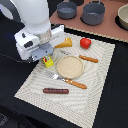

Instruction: Interact with the objects in diverse but meaningful ways.

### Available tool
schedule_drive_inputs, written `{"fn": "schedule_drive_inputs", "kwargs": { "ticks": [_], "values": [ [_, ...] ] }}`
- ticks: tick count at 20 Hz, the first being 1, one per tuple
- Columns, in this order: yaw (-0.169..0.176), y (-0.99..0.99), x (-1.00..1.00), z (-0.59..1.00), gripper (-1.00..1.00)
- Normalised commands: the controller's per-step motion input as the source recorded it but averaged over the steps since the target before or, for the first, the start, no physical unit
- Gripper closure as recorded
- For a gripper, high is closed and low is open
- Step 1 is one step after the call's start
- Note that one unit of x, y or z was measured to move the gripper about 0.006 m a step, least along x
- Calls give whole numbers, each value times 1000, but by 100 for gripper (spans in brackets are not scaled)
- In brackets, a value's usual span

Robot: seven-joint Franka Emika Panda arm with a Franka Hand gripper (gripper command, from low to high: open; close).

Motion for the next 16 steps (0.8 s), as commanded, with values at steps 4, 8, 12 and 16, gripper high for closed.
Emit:
{"fn": "schedule_drive_inputs", "kwargs": {
  "ticks": [4,8,12,16],
  "values": [
    [16,305,61,861,-100],
    [40,604,49,1000,-100],
    [51,751,46,881,-100],
    [90,680,45,145,-100]
  ]
}}
